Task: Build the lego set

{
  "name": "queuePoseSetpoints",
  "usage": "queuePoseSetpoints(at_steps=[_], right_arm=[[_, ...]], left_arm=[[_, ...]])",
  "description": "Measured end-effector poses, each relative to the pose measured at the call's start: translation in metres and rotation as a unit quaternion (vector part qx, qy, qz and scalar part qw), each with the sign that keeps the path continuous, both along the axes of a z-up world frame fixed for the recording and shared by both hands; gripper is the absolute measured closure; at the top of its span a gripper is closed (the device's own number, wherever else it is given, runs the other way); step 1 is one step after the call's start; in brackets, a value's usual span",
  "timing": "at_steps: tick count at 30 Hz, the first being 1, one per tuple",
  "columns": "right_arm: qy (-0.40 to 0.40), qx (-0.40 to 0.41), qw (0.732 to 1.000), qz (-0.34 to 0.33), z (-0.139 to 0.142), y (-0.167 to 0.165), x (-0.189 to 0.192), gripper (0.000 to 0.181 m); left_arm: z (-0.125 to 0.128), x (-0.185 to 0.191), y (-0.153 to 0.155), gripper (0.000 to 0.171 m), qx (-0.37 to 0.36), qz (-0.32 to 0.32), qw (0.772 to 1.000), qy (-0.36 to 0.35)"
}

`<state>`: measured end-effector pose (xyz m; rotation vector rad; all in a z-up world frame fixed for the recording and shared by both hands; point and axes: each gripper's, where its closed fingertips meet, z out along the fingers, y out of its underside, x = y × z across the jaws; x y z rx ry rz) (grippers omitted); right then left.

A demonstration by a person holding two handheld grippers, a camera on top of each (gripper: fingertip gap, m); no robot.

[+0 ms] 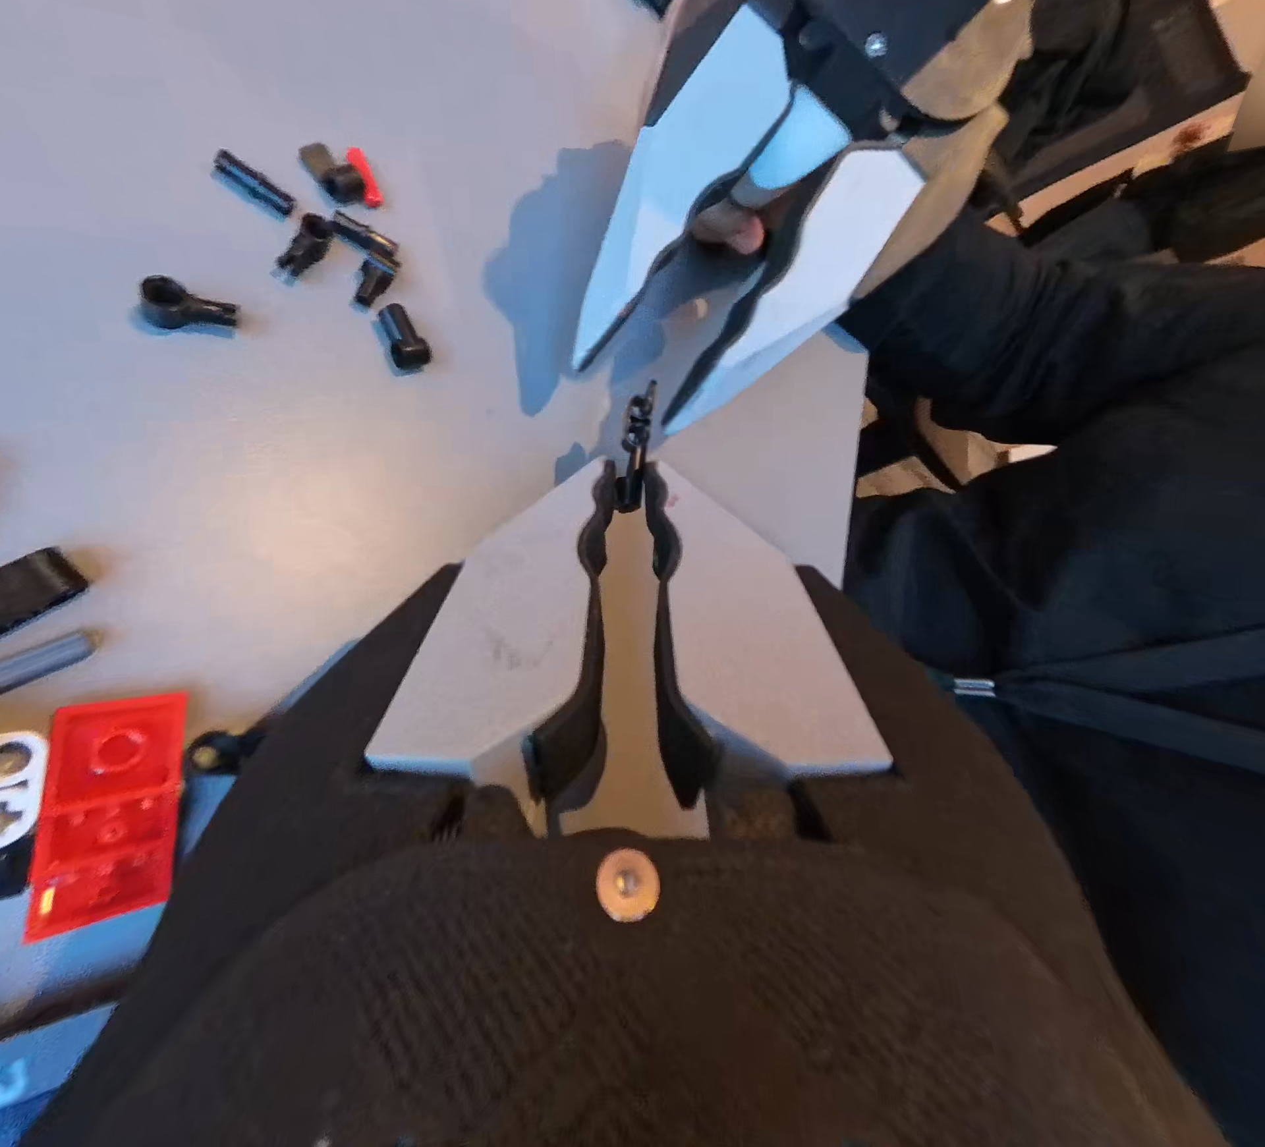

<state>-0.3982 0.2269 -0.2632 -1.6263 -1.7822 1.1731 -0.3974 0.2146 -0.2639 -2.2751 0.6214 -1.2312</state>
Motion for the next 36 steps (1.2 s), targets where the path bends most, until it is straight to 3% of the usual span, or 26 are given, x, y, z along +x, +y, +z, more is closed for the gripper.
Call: queuePoseSetpoints(at_steps=[4,16,21,26,36], right_arm=[[0.01,0.022,0.999,0.023,0.002,-0.009,-0.001,0.176],[0.028,-0.033,0.999,-0.021,0.011,0.005,-0.009,0.178],[0.036,-0.049,0.997,-0.047,0.014,0.019,-0.006,0.178],[0.051,-0.078,0.993,-0.07,0.019,0.03,-0.006,0.178],[0.054,-0.201,0.972,-0.106,0.022,0.052,-0.005,0.178]], left_arm=[[0.002,0.003,-0.003,0.167,-0.002,-0.018,1.0,0.0],[0.015,-0.009,0.013,0.16,0.061,-0.005,0.998,0.005],[0.011,-0.027,0.02,0.149,0.136,0.014,0.988,0.07],[0.025,-0.036,0.026,0.147,0.227,0.041,0.965,0.123],[-0.004,-0.029,0.018,0.144,0.242,-0.007,0.946,0.215]])
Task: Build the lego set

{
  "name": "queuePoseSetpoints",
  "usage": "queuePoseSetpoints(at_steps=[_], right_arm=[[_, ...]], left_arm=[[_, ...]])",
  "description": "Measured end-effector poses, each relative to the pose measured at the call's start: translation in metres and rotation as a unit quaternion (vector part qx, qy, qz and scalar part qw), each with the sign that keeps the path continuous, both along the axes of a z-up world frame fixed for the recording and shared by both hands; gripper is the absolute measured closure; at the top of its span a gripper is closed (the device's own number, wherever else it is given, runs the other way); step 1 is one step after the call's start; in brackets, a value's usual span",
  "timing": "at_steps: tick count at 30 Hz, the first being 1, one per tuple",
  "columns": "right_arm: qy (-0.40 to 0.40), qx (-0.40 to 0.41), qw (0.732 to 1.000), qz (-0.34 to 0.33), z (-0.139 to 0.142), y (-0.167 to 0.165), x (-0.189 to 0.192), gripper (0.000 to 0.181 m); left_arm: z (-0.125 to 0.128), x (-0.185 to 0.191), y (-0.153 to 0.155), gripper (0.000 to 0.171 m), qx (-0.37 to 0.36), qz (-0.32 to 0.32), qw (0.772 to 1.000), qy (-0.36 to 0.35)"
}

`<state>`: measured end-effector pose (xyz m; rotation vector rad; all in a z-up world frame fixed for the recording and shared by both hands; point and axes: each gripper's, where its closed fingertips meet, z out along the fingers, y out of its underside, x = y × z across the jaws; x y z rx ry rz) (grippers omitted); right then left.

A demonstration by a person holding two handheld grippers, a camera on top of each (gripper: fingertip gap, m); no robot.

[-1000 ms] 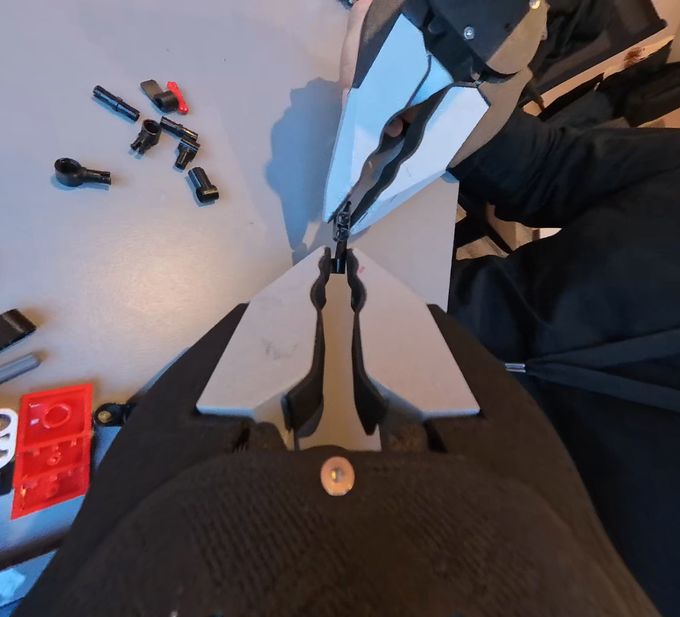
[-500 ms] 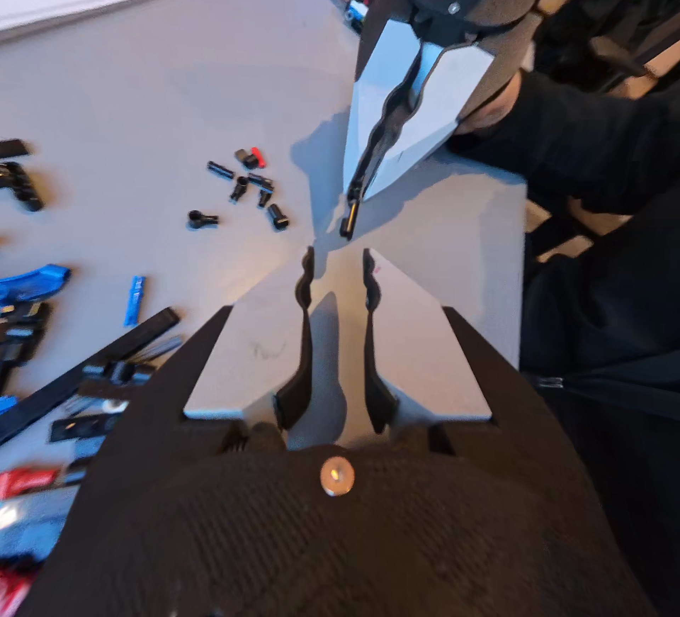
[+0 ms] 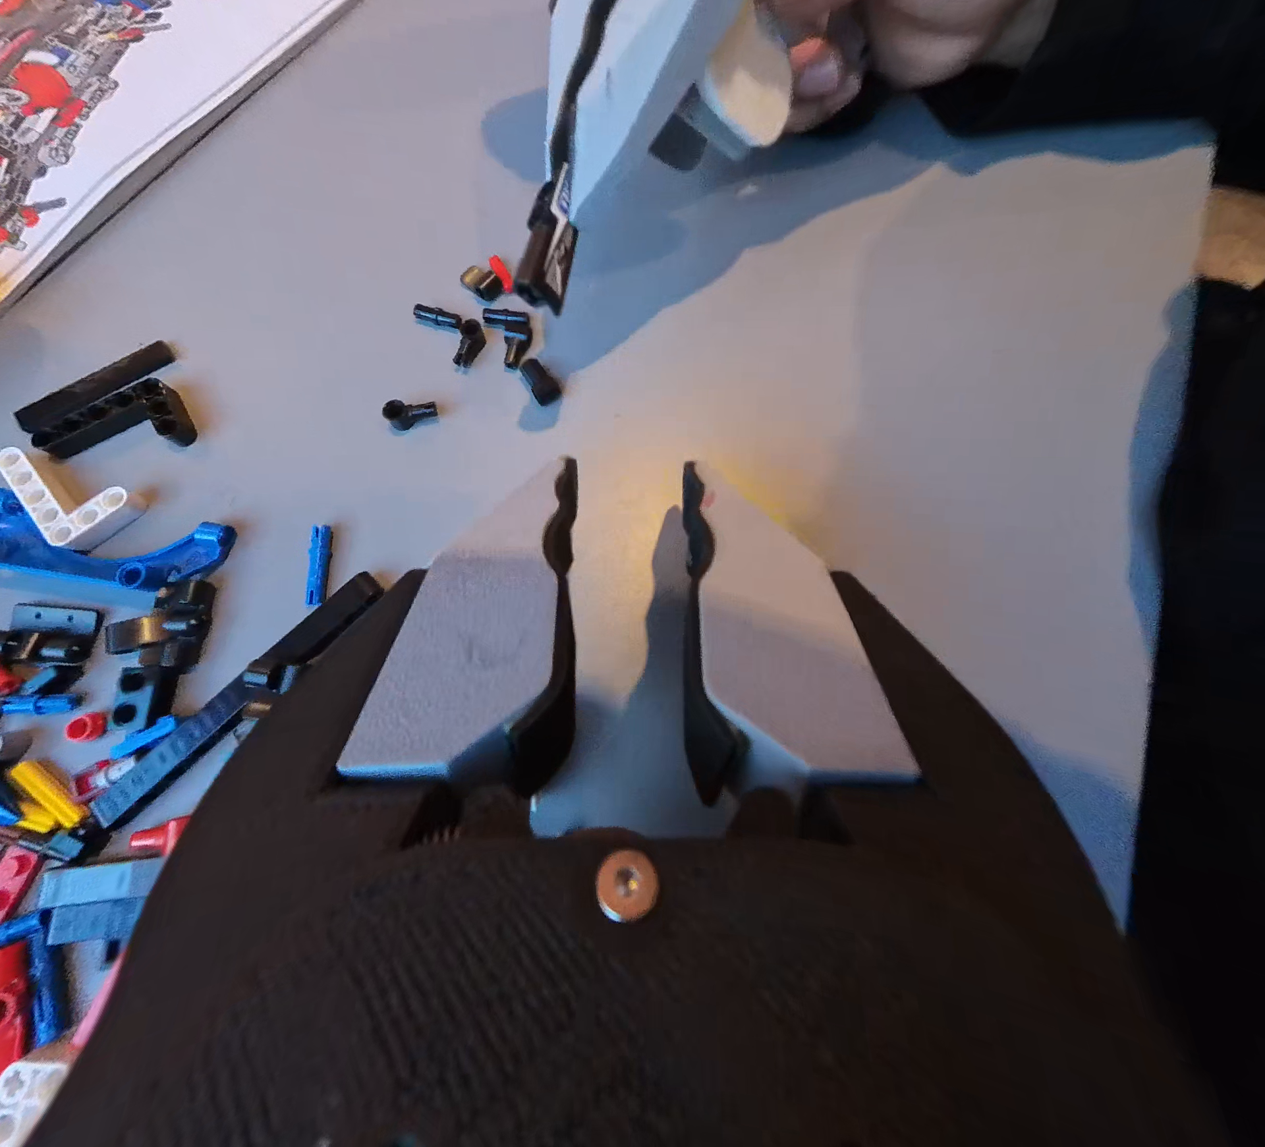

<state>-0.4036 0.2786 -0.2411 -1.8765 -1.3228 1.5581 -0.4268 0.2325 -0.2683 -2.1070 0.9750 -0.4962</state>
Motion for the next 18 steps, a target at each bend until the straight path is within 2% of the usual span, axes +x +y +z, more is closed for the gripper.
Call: queuePoseSetpoints(at_steps=[8,18], right_arm=[[0.004,-0.066,0.998,-0.01,0.0,-0.001,0.003,0.179],[-0.032,-0.152,0.987,0.041,-0.009,-0.028,-0.001,0.179]], left_arm=[[-0.009,-0.003,0.006,0.147,0.025,0.012,0.998,0.048],[0.007,0.012,0.006,0.145,0.085,-0.011,0.996,0.035]])
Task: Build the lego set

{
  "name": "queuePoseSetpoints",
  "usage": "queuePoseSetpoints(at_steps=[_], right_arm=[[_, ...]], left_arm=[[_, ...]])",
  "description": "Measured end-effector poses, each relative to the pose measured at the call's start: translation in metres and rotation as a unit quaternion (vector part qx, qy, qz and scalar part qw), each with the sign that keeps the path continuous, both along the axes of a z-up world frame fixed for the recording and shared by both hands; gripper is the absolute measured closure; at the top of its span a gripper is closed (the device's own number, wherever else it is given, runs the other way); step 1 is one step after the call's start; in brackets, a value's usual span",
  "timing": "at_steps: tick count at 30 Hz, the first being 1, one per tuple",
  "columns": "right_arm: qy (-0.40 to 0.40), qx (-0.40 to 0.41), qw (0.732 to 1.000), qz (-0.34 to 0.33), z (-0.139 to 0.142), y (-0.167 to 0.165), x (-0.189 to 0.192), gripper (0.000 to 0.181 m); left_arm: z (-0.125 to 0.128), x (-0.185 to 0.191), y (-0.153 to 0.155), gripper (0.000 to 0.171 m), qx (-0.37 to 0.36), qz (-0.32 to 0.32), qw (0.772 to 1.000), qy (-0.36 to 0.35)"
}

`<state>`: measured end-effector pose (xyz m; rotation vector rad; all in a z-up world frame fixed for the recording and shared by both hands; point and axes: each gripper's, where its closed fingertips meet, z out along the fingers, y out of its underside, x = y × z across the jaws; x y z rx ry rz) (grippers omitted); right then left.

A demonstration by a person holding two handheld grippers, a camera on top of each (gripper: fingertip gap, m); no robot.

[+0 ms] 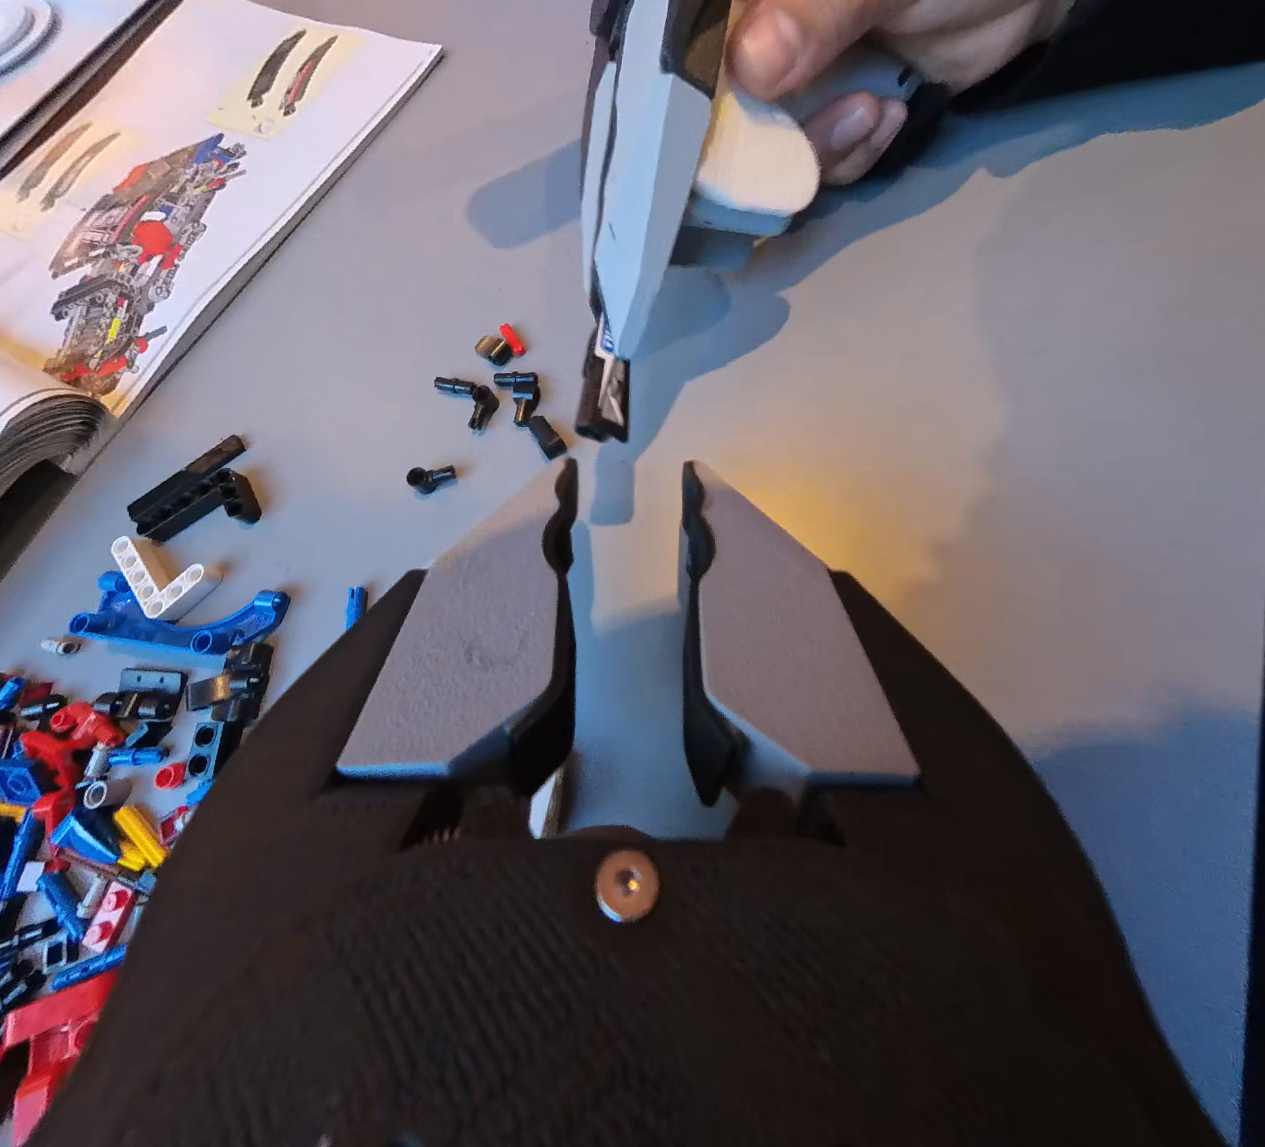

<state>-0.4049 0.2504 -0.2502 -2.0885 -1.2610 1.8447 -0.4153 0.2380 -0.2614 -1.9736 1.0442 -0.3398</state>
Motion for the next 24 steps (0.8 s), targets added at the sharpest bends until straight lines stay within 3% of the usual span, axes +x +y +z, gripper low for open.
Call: queuePoseSetpoints(at_steps=[8,15,16,19,22,24], right_arm=[[-0.077,0.059,0.994,0.044,-0.026,-0.022,-0.002,0.177],[-0.082,0.085,0.984,0.131,-0.027,-0.047,0.012,0.16],[-0.092,0.106,0.98,0.143,-0.03,-0.047,0.016,0.165],[-0.086,0.179,0.975,0.097,-0.026,-0.024,0.014,0.17],[-0.035,0.2,0.978,0.054,-0.011,-0.01,0.004,0.154],[-0.034,0.223,0.972,0.06,-0.013,-0.009,-0.001,0.144]], left_arm=[[-0.025,0.001,-0.007,0.159,-0.032,-0.018,0.998,0.055],[-0.024,-0.006,0.0,0.155,-0.029,0.003,0.998,0.051],[-0.024,-0.006,0.0,0.155,-0.027,0.001,0.998,0.052],[-0.024,-0.006,0.0,0.155,-0.025,0.0,0.998,0.055],[-0.024,-0.006,-0.001,0.155,-0.029,-0.002,0.998,0.051],[-0.024,-0.006,-0.001,0.155,-0.03,-0.003,0.998,0.05]])
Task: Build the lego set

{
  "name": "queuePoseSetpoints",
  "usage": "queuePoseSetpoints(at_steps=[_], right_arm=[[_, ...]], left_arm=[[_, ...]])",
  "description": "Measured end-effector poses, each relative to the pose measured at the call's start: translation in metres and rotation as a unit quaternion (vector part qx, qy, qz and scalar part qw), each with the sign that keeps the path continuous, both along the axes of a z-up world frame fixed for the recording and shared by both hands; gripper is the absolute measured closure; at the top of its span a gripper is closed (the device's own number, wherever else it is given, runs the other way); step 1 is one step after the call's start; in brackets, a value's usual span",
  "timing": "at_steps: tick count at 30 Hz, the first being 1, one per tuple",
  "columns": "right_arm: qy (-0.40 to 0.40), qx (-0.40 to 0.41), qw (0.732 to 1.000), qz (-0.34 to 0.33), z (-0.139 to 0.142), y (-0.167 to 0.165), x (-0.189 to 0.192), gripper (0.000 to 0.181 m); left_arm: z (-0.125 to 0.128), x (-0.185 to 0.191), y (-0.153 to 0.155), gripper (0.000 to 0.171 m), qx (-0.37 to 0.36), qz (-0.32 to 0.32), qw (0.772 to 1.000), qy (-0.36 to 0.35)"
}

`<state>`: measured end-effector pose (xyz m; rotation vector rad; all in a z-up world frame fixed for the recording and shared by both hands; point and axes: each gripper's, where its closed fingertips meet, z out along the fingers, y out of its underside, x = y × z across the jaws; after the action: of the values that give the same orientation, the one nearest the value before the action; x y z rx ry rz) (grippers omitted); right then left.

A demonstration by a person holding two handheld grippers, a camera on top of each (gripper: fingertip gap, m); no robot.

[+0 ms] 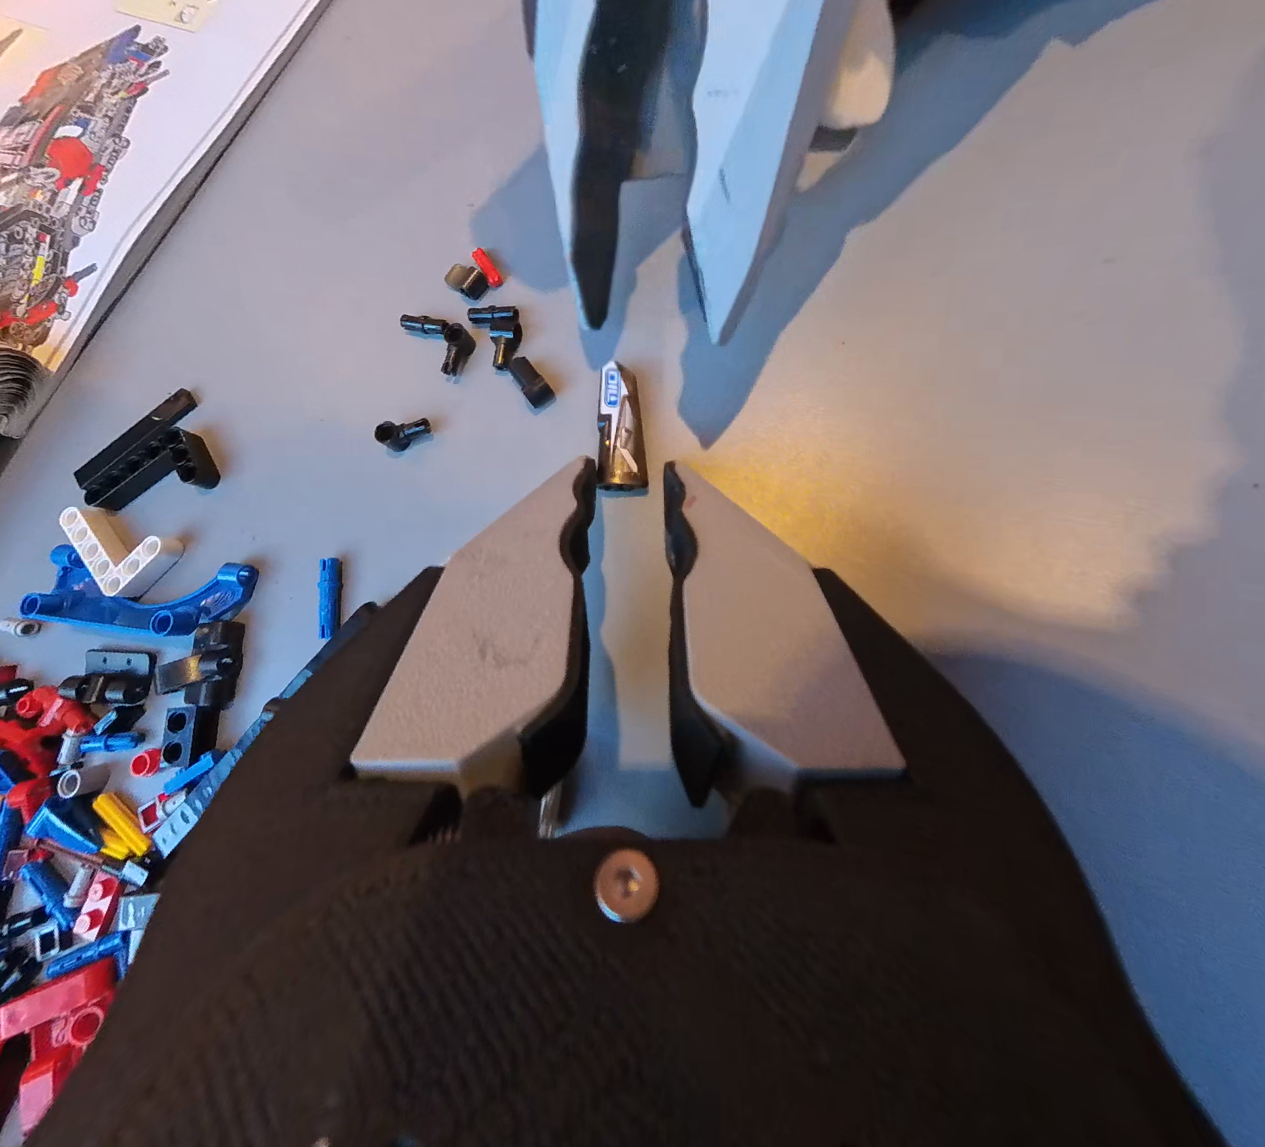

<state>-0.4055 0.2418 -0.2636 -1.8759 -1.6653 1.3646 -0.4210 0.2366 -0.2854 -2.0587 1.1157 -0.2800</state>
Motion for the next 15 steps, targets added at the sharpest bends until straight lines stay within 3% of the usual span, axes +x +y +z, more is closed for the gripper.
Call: queuePoseSetpoints(at_steps=[3,6,9,12,15], right_arm=[[-0.021,0.064,0.997,0.024,-0.011,-0.002,-0.006,0.129],[-0.03,0.115,0.992,0.05,-0.017,-0.012,-0.007,0.13],[-0.028,0.086,0.986,0.137,-0.016,-0.045,0.006,0.158],[0.018,0.057,0.984,0.17,-0.002,-0.064,0.008,0.152],[0.042,0.072,0.987,0.136,0.007,-0.05,0.003,0.155]], left_arm=[[0.0,0.0,0.0,0.155,-0.001,0.0,1.0,-0.001],[0.0,-0.002,0.001,0.153,0.001,0.003,1.0,0.0],[0.001,-0.008,0.005,0.151,0.007,0.016,1.0,0.005],[0.001,-0.015,0.01,0.149,0.016,0.034,0.999,0.012],[0.001,-0.017,0.012,0.149,0.017,0.043,0.999,0.014]])
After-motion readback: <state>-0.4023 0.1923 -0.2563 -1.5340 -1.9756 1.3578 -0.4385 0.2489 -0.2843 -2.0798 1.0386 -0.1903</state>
